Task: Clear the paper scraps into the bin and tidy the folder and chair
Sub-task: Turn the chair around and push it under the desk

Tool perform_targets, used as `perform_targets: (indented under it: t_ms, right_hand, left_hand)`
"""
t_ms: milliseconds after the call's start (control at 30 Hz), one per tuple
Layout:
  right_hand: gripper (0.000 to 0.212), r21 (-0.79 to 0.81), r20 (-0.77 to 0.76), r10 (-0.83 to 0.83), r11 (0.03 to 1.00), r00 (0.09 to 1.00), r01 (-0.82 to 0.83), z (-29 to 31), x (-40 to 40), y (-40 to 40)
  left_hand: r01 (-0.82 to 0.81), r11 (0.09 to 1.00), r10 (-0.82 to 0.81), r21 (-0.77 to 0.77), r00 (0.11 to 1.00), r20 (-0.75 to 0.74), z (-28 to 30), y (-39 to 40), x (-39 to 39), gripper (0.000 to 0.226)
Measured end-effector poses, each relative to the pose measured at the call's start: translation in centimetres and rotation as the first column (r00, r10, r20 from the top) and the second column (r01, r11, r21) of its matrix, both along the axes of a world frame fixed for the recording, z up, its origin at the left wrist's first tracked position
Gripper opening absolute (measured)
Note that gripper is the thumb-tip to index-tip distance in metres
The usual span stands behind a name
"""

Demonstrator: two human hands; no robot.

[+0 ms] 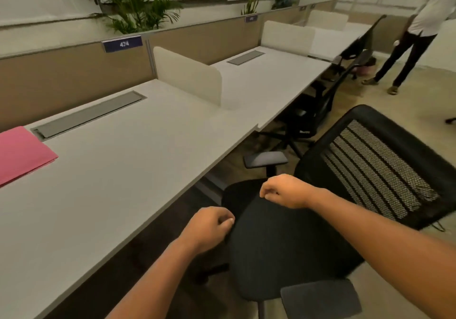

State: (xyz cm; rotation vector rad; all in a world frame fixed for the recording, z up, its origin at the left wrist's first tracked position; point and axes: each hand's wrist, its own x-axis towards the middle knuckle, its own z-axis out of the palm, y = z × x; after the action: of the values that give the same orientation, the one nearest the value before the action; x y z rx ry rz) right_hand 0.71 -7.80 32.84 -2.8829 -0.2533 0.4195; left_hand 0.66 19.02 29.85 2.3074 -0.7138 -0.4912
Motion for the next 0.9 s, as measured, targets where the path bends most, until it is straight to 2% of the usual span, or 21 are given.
perform_targets:
  t_ms: [333, 633, 733, 833, 900]
  right_hand:
    - [0.024, -0.143, 0.066, -0.044, 0.988, 0.997, 0.053, 5.7, -6.8, -21.0]
    - [0.026, -0.256, 0.18, -0.025, 0.964, 0.983, 0.071, 10.2, -8.8, -35.0]
    - [0.036, -0.298, 0.216, -0.043, 0.948, 0.975, 0.108, 11.2, -9.2, -39.2]
    - [0.046, -0.372, 0.236, -0.032, 0.92, 0.971, 0.121, 11.1, -9.6, -42.1]
    - [0.055, -0.367, 0.243, -0.045, 0.92, 0.969, 0.134, 10.3, -9.7, -44.1]
  left_hand:
    - [0.158, 0.986, -0.161, 0.042, 0.983, 0.085, 1.8, -21.7, -4.4, 0.025]
    - [0.197, 0.98, -0.191, -0.01, 0.959, 0.21, 4.3, -39.0, -9.3, 0.024]
    - [0.202, 0.979, -0.191, -0.028, 0.957, 0.22, 5.4, -44.0, -10.9, 0.035]
    - [0.184, 0.98, -0.164, -0.076, 0.961, 0.221, 6.4, -47.4, -12.4, 0.054]
    - [0.187, 0.979, -0.164, -0.086, 0.959, 0.23, 6.6, -49.3, -13.3, 0.069]
